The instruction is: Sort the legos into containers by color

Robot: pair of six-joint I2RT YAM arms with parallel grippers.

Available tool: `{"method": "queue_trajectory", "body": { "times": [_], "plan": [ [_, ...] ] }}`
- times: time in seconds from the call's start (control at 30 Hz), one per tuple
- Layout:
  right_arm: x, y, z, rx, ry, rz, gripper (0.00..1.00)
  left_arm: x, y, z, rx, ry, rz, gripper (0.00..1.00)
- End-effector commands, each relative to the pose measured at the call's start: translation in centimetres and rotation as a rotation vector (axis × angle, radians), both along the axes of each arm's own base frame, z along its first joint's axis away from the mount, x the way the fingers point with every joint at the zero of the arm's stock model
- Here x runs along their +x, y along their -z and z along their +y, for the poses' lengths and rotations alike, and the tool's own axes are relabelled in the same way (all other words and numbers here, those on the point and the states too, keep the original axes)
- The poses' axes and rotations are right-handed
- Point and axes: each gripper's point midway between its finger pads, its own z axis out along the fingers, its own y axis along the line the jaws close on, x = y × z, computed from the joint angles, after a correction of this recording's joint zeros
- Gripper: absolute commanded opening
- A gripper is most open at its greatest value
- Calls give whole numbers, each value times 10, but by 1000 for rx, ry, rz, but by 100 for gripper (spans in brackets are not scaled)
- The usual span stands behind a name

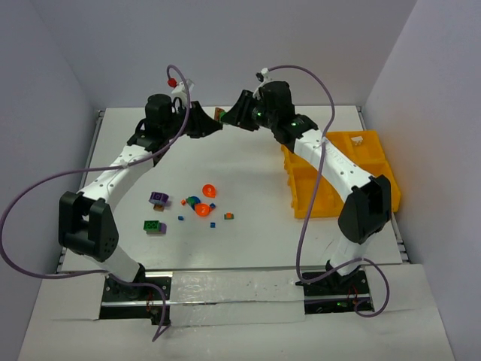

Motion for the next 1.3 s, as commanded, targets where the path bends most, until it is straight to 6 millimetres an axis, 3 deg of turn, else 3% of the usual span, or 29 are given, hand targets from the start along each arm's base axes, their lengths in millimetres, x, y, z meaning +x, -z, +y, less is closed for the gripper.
{"method": "queue_trajectory", "body": {
  "times": [0.0,0.17,0.27,0.3,0.37,0.47,0.57,0.8,1.0,1.07,1.2,1.27],
  "plan": [
    [-23,-72,-32,69,5,-180,0,18,10,36,57,-176,16,0],
    [-31,-74,-70,29,51,-227,0,24,11,58,99,-246,1,0],
    [-18,-53,-101,-77,106,-219,0,20,13,61,113,-228,-6,0],
    [-11,-43,-112,-126,127,-211,0,19,12,60,117,-218,-14,0],
    [11,-4,-157,-354,195,-179,0,15,10,59,127,-196,-31,0],
    [33,41,-208,-564,262,-113,0,12,9,60,150,-177,-52,0],
    [44,82,-238,-729,260,-41,0,11,5,62,166,-176,-76,0],
    [61,139,-245,-835,187,50,0,12,2,63,174,-176,-87,0],
    [60,174,-251,-889,157,138,2,12,-1,65,191,-181,-101,0],
    [58,183,-254,-905,157,166,10,12,-2,65,193,-182,-104,0],
    [50,194,-258,-923,156,205,38,12,-2,66,199,-178,-110,0],
    [46,195,-259,-928,154,214,43,12,-2,66,200,-178,-110,0]
  ]
}}
